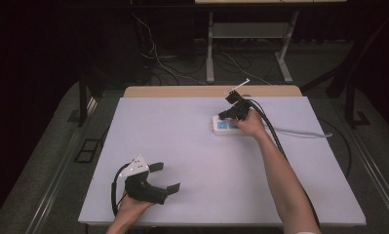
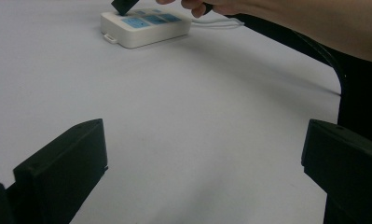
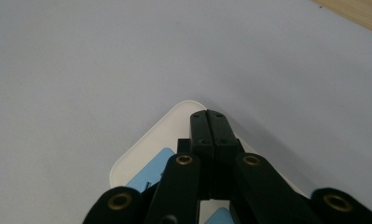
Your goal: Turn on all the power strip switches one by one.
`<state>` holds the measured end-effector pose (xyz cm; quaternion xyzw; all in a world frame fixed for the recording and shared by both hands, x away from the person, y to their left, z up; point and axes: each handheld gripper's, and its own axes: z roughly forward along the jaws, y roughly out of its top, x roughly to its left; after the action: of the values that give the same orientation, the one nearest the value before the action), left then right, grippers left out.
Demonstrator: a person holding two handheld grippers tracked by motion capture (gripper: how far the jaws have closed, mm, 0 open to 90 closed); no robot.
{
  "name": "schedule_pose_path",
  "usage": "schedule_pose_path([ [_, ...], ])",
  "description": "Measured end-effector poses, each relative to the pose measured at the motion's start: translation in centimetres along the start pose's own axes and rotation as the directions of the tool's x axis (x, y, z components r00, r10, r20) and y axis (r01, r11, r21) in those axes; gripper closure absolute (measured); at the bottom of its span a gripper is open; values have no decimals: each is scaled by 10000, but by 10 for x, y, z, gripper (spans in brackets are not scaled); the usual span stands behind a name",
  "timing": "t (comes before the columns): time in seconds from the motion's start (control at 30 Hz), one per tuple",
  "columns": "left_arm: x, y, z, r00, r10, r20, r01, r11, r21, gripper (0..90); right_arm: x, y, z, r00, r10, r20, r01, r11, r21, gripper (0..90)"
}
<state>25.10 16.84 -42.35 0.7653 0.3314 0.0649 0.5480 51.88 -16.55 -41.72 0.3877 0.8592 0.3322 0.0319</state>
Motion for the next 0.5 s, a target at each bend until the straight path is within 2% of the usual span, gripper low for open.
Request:
schedule_pose_path([
  [0.2,3,0,-1,9999,-115,-29,115,9999,-62,0,-2,-2,-6,9997,130,-207,-134,9996,-236,900],
  [0.27,2,0,0,9999,-116,-17,115,9999,-40,0,-1,-1,-13,9994,145,-310,-161,9985,-525,900],
  [0.43,0,0,1,10000,-37,27,37,10000,-10,0,5,-3,-32,9996,34,-268,-55,9968,-801,895],
  [0.5,0,0,1,10000,-50,32,50,10000,-9,0,8,-6,-39,9997,10,-250,-32,9960,-896,866],
])
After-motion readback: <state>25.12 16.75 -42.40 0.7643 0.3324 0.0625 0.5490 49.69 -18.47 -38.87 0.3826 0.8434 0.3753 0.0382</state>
